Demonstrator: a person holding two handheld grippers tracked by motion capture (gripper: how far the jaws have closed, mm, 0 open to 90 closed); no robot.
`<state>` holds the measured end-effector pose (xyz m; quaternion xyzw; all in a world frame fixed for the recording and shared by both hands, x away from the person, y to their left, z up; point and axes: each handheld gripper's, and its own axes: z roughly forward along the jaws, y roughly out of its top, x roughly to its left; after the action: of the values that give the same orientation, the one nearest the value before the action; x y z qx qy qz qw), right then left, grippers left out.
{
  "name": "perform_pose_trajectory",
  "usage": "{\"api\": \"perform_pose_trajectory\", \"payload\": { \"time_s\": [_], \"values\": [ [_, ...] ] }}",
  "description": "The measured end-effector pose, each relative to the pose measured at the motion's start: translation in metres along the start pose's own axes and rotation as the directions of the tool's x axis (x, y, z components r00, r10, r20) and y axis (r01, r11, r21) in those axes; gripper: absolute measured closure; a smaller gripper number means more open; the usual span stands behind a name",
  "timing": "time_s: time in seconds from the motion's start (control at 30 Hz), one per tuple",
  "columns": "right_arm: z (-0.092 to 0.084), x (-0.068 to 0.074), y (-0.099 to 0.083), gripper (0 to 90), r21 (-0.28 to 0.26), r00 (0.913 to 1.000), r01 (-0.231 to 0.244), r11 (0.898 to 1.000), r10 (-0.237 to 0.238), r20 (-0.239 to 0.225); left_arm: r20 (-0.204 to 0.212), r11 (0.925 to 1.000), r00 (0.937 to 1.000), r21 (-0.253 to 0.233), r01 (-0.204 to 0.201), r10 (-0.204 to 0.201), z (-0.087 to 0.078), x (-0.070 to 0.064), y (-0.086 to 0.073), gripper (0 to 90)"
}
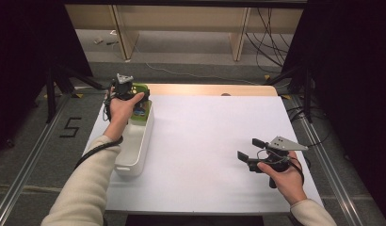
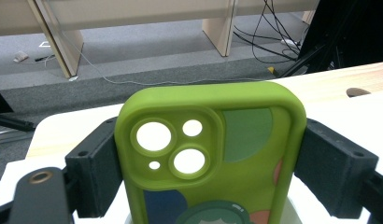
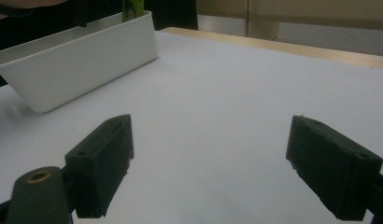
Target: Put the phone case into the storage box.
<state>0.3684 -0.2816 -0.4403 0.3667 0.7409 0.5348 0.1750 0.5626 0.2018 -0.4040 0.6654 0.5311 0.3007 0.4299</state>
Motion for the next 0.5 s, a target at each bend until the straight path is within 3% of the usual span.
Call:
{"api": "perform_pose_trajectory", "payload": {
  "time_s": [0.5],
  "values": [
    [-0.0003, -0.0005, -0.0001, 15.9, 0.002, 1.0000, -0.001, 1.000, 0.001, 0.000, -0.006, 0.9999, 1.0000, 0.017, 0.002, -0.002, 0.0061, -0.0002, -0.0043, 15.5]
  ]
}}
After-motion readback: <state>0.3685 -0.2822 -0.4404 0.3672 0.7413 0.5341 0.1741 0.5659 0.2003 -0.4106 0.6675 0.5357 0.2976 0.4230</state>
